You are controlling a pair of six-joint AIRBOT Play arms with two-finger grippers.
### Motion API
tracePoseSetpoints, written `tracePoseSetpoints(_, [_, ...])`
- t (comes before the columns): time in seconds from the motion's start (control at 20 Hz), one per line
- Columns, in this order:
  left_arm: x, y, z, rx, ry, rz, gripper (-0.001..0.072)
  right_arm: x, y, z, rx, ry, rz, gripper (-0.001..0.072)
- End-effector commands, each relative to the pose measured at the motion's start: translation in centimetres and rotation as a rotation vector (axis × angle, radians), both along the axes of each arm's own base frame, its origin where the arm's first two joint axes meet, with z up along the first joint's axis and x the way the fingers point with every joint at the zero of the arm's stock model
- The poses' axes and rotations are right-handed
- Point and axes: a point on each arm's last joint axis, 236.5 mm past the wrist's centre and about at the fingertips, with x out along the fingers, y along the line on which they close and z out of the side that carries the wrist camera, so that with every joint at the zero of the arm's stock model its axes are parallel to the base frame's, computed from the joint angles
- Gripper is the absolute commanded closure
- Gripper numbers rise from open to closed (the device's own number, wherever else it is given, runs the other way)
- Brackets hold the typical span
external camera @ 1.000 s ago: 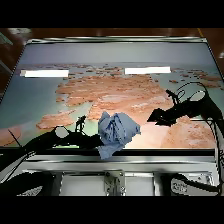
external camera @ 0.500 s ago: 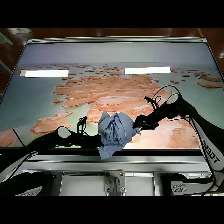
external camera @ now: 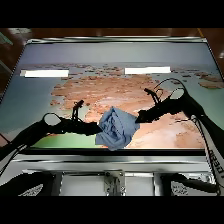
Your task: Fold the shirts.
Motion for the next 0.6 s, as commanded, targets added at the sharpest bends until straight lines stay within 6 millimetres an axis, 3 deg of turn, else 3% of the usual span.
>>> tracePoseSetpoints(0.0, [4.6,5.7,12.0,0.027,-0.361,0.028,0.0673,3.1,-3.3,11.2,0.000,-0.342,-0.068,0.0652])
tracePoseSetpoints(0.1, [5.2,9.8,24.1,0.024,-0.677,0.123,0.0673,3.7,-5.2,20.9,-0.020,-0.623,-0.143,0.0652])
tracePoseSetpoints(0.15, [4.3,11.6,30.4,0.025,-0.841,0.178,0.0673,2.7,-5.4,25.8,-0.018,-0.743,-0.171,0.0652])
tracePoseSetpoints(0.2, [2.4,13.1,37.0,0.031,-1.027,0.229,0.0673,1.0,-4.9,31.0,-0.005,-0.882,-0.180,0.0653])
tracePoseSetpoints(0.3, [-2.4,14.5,47.5,0.003,-1.313,0.316,0.0673,-2.8,-3.6,40.4,0.047,-1.166,-0.200,0.0652])
tracePoseSetpoints(0.35, [-4.5,14.5,50.7,-0.013,-1.401,0.328,0.0673,-4.6,-3.6,44.5,0.075,-1.294,-0.239,0.0652])
tracePoseSetpoints(0.45, [-7.5,14.5,54.1,-0.030,-1.497,0.330,0.0673,-7.8,-4.3,50.0,0.096,-1.466,-0.313,0.0652])
tracePoseSetpoints(0.55, [-8.6,14.4,54.7,-0.029,-1.517,0.325,0.0673,-9.7,-5.4,51.7,0.059,-1.529,-0.365,0.0652])
